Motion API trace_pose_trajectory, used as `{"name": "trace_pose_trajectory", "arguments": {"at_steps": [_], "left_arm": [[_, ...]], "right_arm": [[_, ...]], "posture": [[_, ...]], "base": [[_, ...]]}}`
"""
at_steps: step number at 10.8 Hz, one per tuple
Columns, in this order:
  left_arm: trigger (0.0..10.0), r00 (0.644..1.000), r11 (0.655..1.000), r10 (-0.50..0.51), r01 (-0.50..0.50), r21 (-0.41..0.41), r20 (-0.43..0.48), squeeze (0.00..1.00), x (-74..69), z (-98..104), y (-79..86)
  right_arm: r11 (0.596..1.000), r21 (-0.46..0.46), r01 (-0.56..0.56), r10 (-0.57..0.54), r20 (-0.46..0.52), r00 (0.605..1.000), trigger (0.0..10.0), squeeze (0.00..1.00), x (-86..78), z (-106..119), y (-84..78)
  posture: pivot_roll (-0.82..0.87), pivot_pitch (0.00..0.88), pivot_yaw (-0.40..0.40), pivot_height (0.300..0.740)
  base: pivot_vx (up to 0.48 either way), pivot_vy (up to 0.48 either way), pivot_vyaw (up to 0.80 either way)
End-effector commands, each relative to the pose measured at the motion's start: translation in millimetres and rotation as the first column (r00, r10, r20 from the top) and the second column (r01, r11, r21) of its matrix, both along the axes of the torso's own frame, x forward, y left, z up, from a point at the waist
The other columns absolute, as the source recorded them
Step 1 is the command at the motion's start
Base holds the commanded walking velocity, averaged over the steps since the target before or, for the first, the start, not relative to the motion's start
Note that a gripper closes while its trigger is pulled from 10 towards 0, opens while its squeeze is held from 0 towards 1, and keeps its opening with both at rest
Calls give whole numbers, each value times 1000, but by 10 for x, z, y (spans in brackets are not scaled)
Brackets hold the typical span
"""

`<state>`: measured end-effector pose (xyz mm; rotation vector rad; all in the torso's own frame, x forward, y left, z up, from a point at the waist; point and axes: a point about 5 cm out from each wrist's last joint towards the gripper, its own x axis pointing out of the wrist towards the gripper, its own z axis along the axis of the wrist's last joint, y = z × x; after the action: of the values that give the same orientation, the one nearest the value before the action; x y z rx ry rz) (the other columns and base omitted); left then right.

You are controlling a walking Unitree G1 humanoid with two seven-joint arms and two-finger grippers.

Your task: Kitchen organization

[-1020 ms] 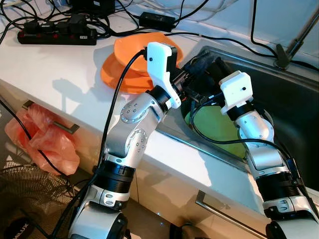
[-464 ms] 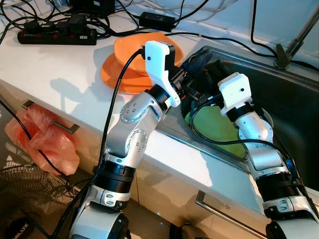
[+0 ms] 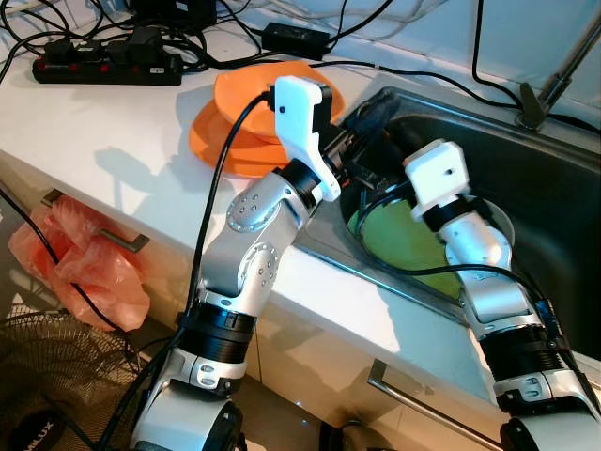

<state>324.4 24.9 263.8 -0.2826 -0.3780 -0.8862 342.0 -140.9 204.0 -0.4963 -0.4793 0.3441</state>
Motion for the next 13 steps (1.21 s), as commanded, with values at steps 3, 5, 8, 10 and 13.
{"name": "trace_pose_trajectory", "arguments": {"at_steps": [3,5,8,10,13], "left_arm": [[10000,1000,999,26,-26,17,17,1000,21,8,-10],[10000,1000,999,29,-29,16,10,1000,22,-12,-6],[10000,1000,1000,8,-8,21,-4,1000,-4,-60,-29],[10000,1000,999,10,-10,50,-14,1000,-16,-117,-41],[10000,999,994,28,-26,109,-24,0,-20,-210,-40]], "right_arm": [[999,29,26,-26,-18,1000,0,0,14,-19,-64],[999,19,45,-45,-27,999,0,0,26,-37,-83],[994,36,98,-97,-39,995,0,0,67,-43,-153],[986,36,163,-161,-59,985,0,0,113,-59,-239],[966,51,255,-249,-91,964,0,0,183,-64,-380]], "posture": [[26,129,-41,740],[26,129,-41,740],[26,129,-41,740],[26,129,-41,740],[26,129,-41,740]], "base": [[0,0,0],[0,0,0],[0,0,0],[0,0,0],[0,0,0]]}}
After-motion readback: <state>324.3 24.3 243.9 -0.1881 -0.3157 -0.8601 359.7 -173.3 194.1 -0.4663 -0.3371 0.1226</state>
